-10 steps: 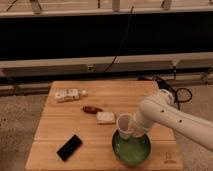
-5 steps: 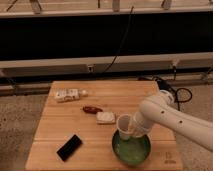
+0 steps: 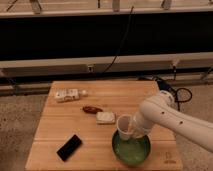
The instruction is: Place the ceramic cup in the ceramic bowl
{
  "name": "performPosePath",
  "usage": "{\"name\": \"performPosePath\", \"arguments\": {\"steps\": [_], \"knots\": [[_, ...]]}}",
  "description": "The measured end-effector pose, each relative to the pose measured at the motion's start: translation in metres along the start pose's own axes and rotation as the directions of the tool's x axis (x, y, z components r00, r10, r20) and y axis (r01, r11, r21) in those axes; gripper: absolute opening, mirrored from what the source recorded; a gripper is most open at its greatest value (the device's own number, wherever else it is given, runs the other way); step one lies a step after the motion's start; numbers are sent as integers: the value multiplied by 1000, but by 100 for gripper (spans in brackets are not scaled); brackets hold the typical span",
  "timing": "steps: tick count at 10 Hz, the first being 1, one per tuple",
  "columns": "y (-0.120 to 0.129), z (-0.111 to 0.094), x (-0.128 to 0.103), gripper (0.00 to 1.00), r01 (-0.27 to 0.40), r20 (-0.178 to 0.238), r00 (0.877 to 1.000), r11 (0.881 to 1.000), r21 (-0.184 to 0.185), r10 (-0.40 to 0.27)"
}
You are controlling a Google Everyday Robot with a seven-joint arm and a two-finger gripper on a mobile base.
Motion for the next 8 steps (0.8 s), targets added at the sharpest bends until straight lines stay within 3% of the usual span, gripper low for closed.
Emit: {"name": "performPosePath", "arguments": {"steps": [8], "knots": [[2, -1, -2, 2, 9, -1, 1000, 1000, 2, -9]]}}
